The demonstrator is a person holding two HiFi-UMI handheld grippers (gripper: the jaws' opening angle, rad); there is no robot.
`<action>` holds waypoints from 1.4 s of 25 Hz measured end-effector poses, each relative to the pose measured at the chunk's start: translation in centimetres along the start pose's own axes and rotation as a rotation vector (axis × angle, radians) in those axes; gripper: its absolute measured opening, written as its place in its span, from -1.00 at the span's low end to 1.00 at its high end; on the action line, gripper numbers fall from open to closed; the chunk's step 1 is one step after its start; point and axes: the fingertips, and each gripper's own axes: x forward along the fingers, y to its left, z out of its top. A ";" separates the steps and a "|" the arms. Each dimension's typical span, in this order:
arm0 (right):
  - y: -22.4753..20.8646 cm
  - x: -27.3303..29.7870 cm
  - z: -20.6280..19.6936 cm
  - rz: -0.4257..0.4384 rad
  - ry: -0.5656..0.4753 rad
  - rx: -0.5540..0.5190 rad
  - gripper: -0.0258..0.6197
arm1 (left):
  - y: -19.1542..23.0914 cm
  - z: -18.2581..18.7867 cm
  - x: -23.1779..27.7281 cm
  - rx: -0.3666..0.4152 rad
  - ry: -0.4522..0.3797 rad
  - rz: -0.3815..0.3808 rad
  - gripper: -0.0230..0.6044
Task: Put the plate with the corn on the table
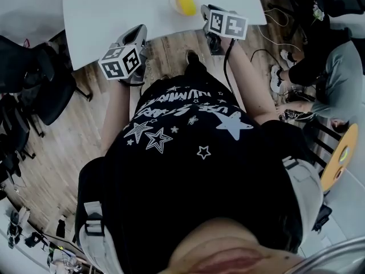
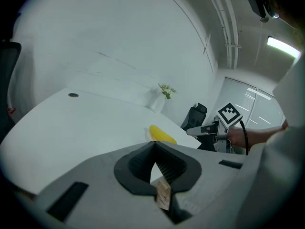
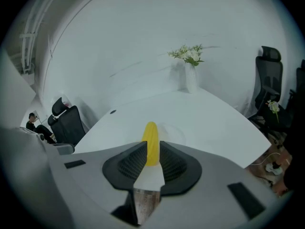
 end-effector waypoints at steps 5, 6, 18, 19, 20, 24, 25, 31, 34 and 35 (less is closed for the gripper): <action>1.5 -1.8 -2.5 -0.024 -0.009 0.003 -0.70 | 0.2 -1.9 -2.0 0.002 0.032 -0.030 -0.91; 1.7 -2.1 -3.3 -0.031 -0.004 0.002 -0.72 | 0.2 -2.4 -2.3 0.002 0.041 -0.036 -0.91; 2.4 -4.4 -6.6 -0.055 0.006 -0.024 -0.88 | -0.9 -3.8 -4.5 -0.002 0.035 -0.049 -0.91; 2.4 -4.6 -6.3 -0.045 0.003 -0.028 -0.88 | -1.0 -3.7 -4.4 -0.004 0.029 -0.042 -0.91; 2.4 -4.8 -6.1 -0.036 0.001 -0.035 -0.88 | -1.2 -3.5 -4.3 -0.003 0.023 -0.037 -0.91; 1.8 -5.9 -5.9 -0.017 0.006 -0.072 -0.90 | -2.9 -3.5 -3.8 0.011 0.023 -0.026 -0.91; 1.7 -6.3 -6.1 -0.006 0.008 -0.075 -0.90 | -3.4 -3.8 -3.8 0.005 0.024 -0.026 -0.91; 0.5 -8.9 -7.8 0.061 0.022 -0.058 -0.90 | -7.3 -5.3 -3.3 0.019 0.045 -0.038 -0.91; -0.3 -10.2 -8.9 0.081 0.034 -0.061 -0.90 | -9.7 -5.7 -3.3 0.025 0.038 -0.037 -0.91; -0.4 -10.4 -9.1 0.086 0.037 -0.062 -0.90 | -10.3 -5.9 -3.4 0.029 0.037 -0.038 -0.91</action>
